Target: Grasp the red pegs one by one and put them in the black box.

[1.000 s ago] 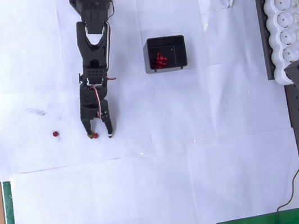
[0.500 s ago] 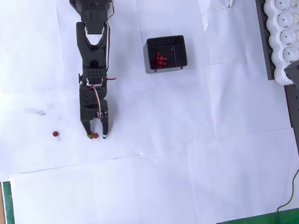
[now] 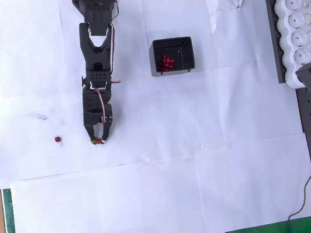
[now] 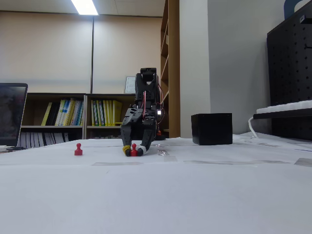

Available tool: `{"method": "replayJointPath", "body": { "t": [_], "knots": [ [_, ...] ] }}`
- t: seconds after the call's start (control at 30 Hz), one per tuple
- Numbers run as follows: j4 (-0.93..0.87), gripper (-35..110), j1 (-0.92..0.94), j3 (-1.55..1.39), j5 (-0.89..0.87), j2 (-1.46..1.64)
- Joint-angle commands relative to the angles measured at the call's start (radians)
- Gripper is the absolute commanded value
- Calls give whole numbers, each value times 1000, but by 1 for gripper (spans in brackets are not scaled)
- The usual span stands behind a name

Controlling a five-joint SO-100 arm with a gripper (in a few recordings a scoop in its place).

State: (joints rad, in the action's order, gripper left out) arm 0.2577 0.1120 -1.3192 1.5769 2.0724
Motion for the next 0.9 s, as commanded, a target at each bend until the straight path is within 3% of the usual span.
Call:
{"method": "replayJointPath", "body": {
  "t": [0.0, 0.27, 0.47, 0.73, 0.87],
  "knots": [
    [-356, 0, 2, -89, 91, -137],
    [-1318, 0, -150, -336, 351, -529],
    [-2003, 0, -425, -730, 551, -658],
    [-2059, 0, -739, -715, 756, -756],
    [-1954, 0, -816, -574, 798, -738]
  ]
}}
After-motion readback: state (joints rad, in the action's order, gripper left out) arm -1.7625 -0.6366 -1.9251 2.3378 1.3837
